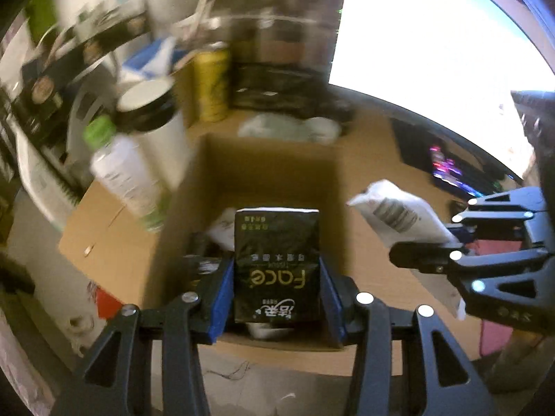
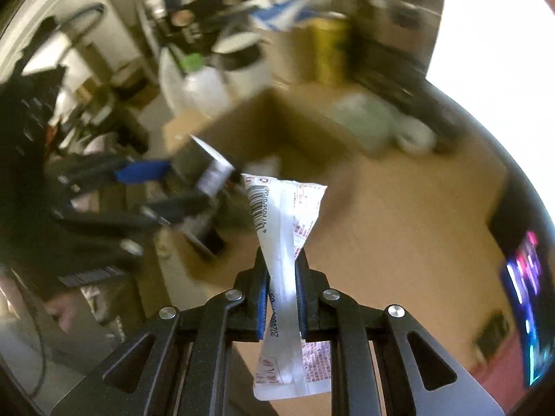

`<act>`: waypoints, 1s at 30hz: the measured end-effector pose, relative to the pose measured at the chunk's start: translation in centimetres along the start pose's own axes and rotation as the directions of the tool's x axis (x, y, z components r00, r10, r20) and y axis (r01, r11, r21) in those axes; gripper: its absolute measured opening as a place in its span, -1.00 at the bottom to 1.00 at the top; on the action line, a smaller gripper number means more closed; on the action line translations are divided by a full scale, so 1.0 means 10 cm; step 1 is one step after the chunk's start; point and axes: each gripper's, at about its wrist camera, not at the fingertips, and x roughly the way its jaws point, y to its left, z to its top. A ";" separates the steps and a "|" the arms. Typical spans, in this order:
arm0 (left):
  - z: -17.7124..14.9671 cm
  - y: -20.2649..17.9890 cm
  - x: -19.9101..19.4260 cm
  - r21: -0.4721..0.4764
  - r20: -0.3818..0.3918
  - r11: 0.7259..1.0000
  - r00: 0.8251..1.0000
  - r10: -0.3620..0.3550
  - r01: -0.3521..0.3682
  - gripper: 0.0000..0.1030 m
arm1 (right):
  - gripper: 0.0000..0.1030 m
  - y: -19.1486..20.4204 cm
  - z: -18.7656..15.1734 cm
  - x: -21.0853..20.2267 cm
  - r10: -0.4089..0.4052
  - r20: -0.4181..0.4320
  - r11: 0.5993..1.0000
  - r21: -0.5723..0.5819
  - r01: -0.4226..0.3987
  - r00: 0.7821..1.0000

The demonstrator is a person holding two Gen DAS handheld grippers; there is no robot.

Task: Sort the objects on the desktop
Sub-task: 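Carry the white bag and tissue pack into the box and open both grippers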

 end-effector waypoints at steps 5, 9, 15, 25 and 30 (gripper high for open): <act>-0.06 0.24 0.21 -0.049 -0.029 0.999 0.999 0.016 -0.018 0.00 | -0.70 0.22 0.28 0.36 -0.001 -0.059 1.000 -0.015 0.000 0.998; -0.13 0.36 0.31 -0.070 -0.038 0.997 0.999 0.032 -0.034 0.00 | -0.70 0.28 0.29 0.49 -0.016 -0.082 1.000 -0.018 0.014 0.997; -0.16 0.43 0.31 -0.072 -0.031 0.997 0.999 0.020 -0.022 0.02 | -0.58 0.29 0.40 0.62 -0.026 -0.089 1.000 -0.008 0.025 0.996; -0.17 0.38 0.17 -0.059 -0.005 0.998 1.000 0.014 -0.014 0.26 | -0.27 0.20 0.38 0.48 -0.004 -0.050 1.000 0.031 0.006 0.999; -0.10 0.13 -0.01 -0.014 0.033 1.000 0.999 -0.003 0.004 0.27 | -0.27 0.03 0.17 0.11 -0.052 0.013 0.997 0.050 0.051 0.999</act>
